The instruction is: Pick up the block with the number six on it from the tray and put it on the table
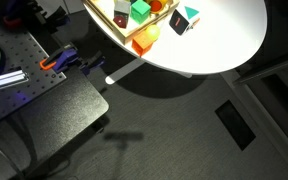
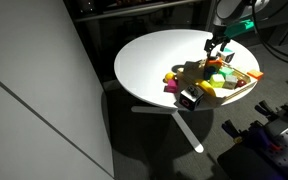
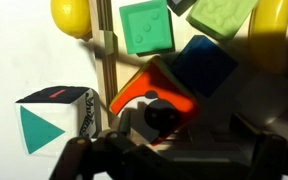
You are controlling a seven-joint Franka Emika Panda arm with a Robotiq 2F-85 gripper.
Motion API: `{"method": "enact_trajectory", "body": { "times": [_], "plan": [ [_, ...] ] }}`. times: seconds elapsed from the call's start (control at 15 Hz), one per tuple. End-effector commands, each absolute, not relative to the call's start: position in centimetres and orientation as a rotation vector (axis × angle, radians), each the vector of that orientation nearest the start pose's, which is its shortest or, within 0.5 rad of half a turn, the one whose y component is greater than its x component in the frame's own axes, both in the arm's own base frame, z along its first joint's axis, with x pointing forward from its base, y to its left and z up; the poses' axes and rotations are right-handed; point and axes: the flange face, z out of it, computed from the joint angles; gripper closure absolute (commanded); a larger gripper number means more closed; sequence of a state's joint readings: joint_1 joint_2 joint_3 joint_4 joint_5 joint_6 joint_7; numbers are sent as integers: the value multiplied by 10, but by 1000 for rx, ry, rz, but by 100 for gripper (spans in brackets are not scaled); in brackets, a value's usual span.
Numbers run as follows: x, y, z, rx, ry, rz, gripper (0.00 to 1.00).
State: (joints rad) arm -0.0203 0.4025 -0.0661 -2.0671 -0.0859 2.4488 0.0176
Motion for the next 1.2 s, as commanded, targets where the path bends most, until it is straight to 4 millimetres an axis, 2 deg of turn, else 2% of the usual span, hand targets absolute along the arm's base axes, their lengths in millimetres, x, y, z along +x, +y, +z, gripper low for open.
{"method": "enact_trajectory", "body": {
  "times": [0.0,0.47,1.13],
  "plan": [
    [595,-53,227,-3257,53,37,0],
    [594,-55,207,-3279,33,23,0],
    [597,-46,184,-3277,68,-34,0]
  ]
}}
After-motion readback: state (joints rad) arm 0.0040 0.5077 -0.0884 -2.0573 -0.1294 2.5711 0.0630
